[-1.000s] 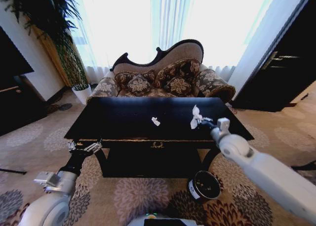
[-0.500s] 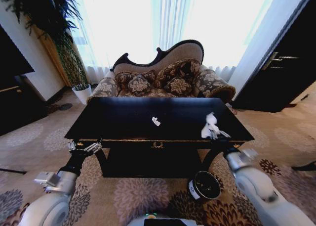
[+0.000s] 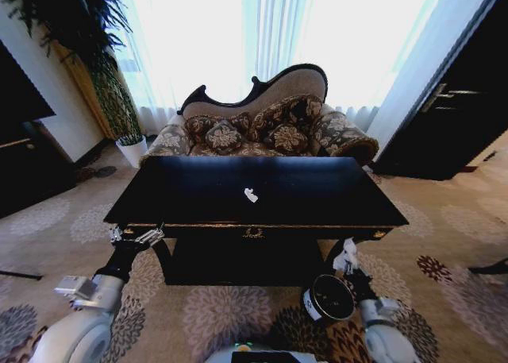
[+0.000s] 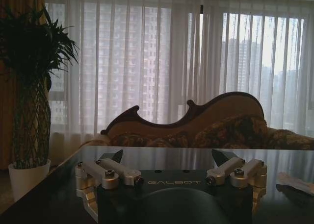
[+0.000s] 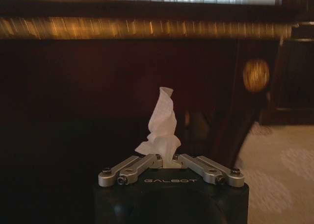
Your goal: Move to the front of the table and place the trash on the table into the trash bin.
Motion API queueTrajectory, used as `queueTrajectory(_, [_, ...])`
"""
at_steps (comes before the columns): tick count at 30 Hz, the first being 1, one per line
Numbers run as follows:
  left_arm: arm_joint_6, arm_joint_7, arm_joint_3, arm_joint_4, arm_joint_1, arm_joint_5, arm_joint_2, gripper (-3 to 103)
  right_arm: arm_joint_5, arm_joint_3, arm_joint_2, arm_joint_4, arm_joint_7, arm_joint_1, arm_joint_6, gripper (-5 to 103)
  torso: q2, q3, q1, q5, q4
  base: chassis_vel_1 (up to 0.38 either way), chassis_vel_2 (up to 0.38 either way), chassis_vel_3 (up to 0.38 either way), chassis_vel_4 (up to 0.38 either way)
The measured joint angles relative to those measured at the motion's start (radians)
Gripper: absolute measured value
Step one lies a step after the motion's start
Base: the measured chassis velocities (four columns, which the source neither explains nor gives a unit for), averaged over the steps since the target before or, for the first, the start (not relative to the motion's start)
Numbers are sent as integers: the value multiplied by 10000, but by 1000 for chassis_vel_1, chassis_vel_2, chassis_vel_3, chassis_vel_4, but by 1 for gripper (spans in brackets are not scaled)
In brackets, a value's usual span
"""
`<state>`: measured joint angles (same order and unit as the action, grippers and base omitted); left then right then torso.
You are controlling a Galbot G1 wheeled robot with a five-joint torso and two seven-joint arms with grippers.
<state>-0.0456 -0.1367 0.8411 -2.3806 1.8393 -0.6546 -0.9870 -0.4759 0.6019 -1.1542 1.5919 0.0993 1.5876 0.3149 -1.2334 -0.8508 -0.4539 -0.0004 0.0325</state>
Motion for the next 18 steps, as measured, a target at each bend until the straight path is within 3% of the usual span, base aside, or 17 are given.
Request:
queueTrajectory(11, [-1,0,1,0,0,0,0,100,630,-1394,551,-4233,597,-2018,926,2,2,-1,0,2,-1,0,0,0,0])
queueTrajectory(18, [0,0,0,0,0,0,0,100,1238,-1834,708,-6718,564,-3157,1296,2,3,0,0,1,0,0,0,0,0])
